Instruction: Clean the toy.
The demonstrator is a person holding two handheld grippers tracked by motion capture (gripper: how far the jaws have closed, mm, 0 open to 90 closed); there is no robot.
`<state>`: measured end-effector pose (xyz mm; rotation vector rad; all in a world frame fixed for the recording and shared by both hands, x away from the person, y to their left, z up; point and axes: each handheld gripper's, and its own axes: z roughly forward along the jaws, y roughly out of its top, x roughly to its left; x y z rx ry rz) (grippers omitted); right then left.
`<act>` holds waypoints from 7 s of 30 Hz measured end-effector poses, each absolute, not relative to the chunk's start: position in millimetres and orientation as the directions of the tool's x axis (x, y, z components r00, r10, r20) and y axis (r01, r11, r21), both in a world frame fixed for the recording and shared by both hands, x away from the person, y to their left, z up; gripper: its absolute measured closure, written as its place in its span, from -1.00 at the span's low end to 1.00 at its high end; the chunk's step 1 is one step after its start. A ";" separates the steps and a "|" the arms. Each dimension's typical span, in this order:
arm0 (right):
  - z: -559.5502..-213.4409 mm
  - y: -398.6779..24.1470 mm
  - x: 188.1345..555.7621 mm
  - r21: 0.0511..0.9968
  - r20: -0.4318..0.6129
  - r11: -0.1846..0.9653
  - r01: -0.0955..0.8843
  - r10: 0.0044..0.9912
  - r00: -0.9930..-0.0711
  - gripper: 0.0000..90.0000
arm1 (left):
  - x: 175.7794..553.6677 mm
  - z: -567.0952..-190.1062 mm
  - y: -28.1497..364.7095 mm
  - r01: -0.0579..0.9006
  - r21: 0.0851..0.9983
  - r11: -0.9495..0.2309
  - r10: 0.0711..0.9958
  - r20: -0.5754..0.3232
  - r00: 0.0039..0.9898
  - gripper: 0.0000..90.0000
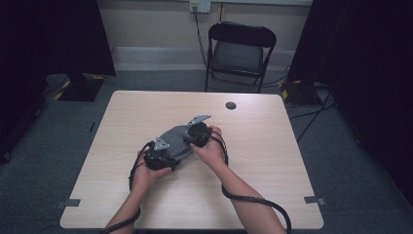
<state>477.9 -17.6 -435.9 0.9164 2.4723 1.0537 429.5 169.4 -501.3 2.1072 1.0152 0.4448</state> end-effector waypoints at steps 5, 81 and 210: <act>-437.8 -6.1 471.5 0.730 -0.024 0.538 0.422 0.637 -0.770 0.63 | 429.6 -501.2 169.7 0.520 0.746 -0.415 0.778 -0.005 0.628 -0.47; -463.8 -50.1 516.2 0.661 -0.079 0.525 0.536 0.759 -0.647 0.64 | 429.7 -501.3 169.6 0.520 0.747 -0.414 0.779 -0.005 0.627 -0.47; -454.7 -133.5 472.5 0.728 -0.029 0.455 0.512 0.768 -0.640 0.63 | 457.4 -470.7 168.7 0.480 0.794 -0.372 0.746 -0.052 0.664 -0.09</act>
